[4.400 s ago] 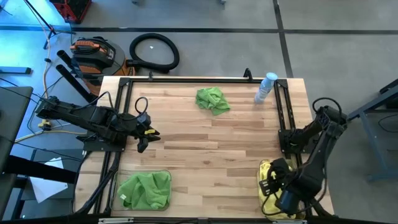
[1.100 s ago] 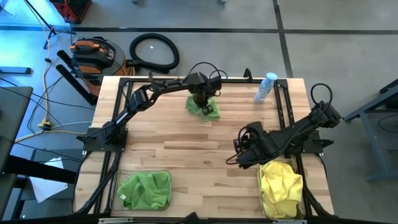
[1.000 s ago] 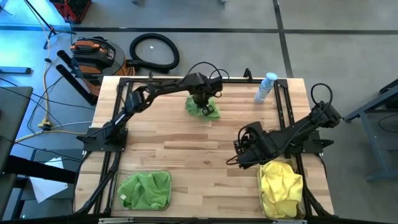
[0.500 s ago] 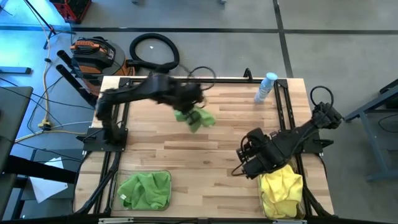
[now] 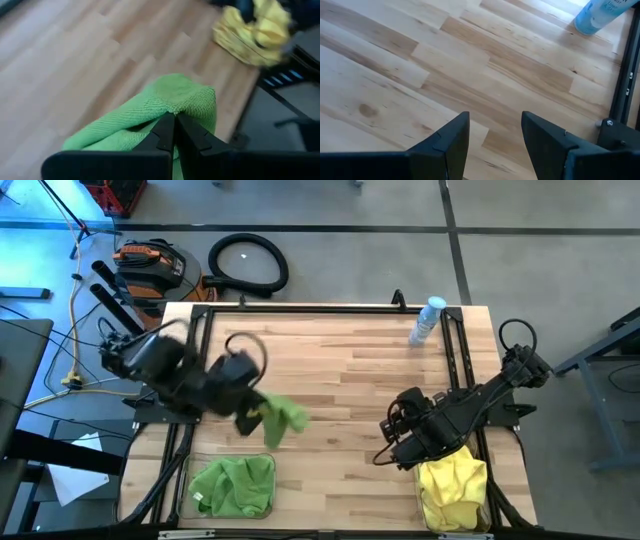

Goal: Sort microfiber towel by color & place in baskets
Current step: Put the green microfiber towel into the left transparent bin

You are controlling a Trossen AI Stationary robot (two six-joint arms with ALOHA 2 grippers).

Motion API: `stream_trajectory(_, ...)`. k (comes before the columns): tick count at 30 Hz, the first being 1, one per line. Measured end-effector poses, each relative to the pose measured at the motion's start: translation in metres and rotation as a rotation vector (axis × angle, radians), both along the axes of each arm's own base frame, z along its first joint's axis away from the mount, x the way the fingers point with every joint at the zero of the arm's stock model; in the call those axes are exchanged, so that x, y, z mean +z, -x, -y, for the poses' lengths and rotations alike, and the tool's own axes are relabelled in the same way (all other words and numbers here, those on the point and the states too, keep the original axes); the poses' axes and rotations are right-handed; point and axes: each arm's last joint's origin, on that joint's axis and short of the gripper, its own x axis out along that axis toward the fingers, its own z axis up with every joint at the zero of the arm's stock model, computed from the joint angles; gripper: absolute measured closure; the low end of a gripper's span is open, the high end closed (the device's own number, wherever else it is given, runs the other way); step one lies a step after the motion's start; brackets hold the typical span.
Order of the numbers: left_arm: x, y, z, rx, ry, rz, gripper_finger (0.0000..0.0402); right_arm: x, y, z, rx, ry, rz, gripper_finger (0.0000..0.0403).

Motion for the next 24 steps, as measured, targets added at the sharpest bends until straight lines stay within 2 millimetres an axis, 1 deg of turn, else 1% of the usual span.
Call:
stream_trajectory(6,0.001,0.026,0.046,-0.087,0.099,0.016,0.0401,0.000,-0.002,-0.001,0.000,-0.013,0.019,0.0226)
stream_trajectory(10,0.001,0.049,0.075,-0.127,0.189,0.010,0.0401,-0.001,-0.004,-0.003,0.000,-0.032,0.047,0.0226)
stream_trajectory(15,-0.003,0.078,0.109,-0.103,0.336,-0.027,0.0401,-0.001,-0.005,-0.003,0.000,-0.036,0.054,0.0226)
stream_trajectory(17,-0.005,0.088,0.119,-0.074,0.380,-0.037,0.0401,-0.001,-0.005,-0.003,0.000,-0.036,0.054,0.0226)
stream_trajectory(20,-0.010,0.096,0.132,-0.030,0.430,-0.059,0.0401,-0.001,-0.005,-0.003,0.000,-0.037,0.054,0.0226)
stream_trajectory(22,-0.017,0.099,0.138,0.011,0.439,-0.083,0.0401,-0.001,-0.005,-0.003,0.000,-0.037,0.056,0.0226)
stream_trajectory(24,-0.030,0.099,0.143,0.060,0.432,-0.115,0.0401,-0.001,-0.005,-0.004,0.000,-0.038,0.059,0.0226)
